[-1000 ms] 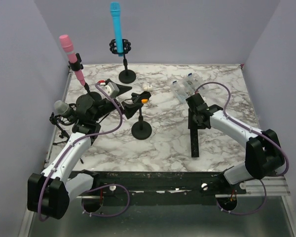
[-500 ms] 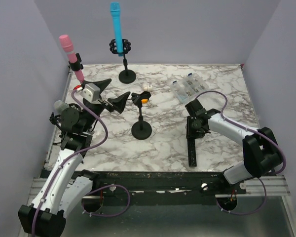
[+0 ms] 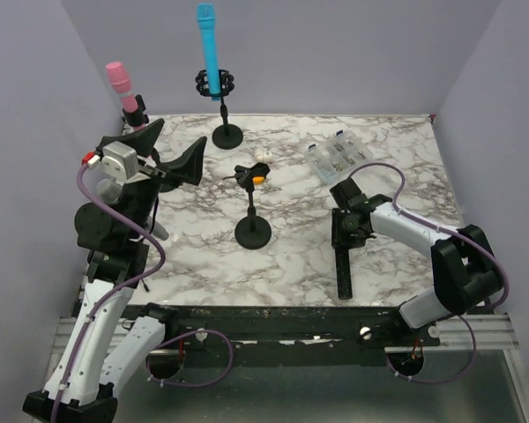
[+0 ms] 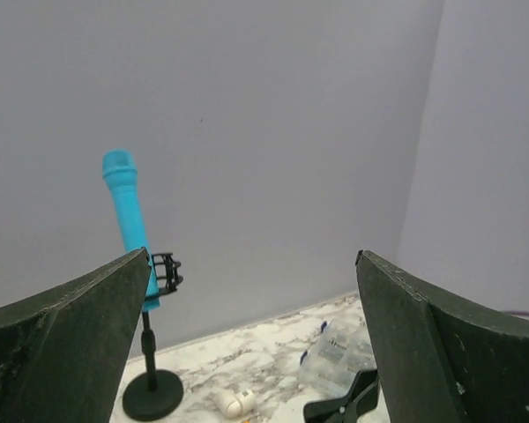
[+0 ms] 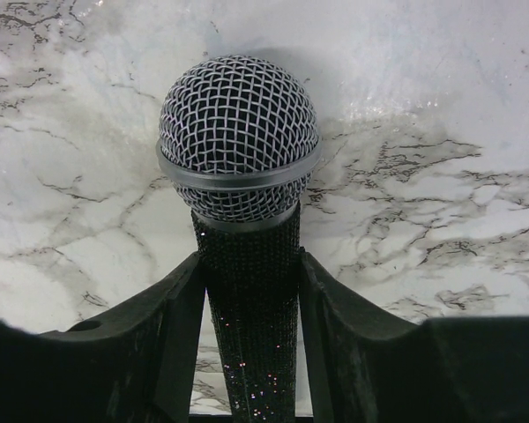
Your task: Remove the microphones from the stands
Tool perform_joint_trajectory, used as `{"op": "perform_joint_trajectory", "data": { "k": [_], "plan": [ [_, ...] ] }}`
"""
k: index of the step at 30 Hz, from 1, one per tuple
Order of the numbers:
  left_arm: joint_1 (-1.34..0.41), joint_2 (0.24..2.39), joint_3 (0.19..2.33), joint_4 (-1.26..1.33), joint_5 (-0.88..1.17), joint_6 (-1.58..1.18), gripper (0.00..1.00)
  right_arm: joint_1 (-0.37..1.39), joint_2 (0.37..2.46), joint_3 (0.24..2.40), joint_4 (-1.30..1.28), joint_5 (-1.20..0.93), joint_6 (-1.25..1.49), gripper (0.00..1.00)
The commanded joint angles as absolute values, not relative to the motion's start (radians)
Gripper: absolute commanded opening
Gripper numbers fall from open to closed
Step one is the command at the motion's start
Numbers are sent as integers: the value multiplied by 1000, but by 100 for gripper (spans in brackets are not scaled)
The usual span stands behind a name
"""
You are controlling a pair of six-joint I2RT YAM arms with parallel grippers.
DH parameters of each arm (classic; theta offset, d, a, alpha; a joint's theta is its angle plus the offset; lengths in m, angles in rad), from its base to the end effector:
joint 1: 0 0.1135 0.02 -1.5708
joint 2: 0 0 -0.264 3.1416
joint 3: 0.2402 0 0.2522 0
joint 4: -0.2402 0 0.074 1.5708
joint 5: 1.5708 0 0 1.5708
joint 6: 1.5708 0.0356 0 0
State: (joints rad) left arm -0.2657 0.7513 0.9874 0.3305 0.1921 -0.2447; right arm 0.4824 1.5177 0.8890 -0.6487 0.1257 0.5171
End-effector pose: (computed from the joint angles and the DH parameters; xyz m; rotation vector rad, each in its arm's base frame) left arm 0.1363 -0.0441 0.4678 0.1889 1.0135 -0.5615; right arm 0.2422 0.1218 0.1769 0.0753 2.8233 0.0440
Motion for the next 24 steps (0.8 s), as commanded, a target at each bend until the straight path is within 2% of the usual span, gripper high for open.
{"op": "perform_joint_trajectory", "data": {
  "k": [1, 10, 17, 18, 21, 24],
  "plan": [
    [-250, 700, 873, 307, 212, -193, 98, 481, 1549, 896, -630, 148, 507, 51],
    [-250, 642, 826, 353, 297, -173, 98, 481, 1545, 949, -646, 154, 486, 74],
    [-250, 662, 823, 372, 348, -201, 99, 482, 1426, 1069, -681, 127, 465, 95],
    [-250, 666, 825, 371, 353, -202, 99, 481, 1400, 1093, -672, 97, 472, 99],
    [-250, 675, 828, 368, 356, -205, 99, 481, 1320, 1126, -565, -126, 532, 100],
    [-250, 673, 827, 371, 362, -211, 98, 482, 1264, 1070, -259, -436, 718, 100]
  ]
}}
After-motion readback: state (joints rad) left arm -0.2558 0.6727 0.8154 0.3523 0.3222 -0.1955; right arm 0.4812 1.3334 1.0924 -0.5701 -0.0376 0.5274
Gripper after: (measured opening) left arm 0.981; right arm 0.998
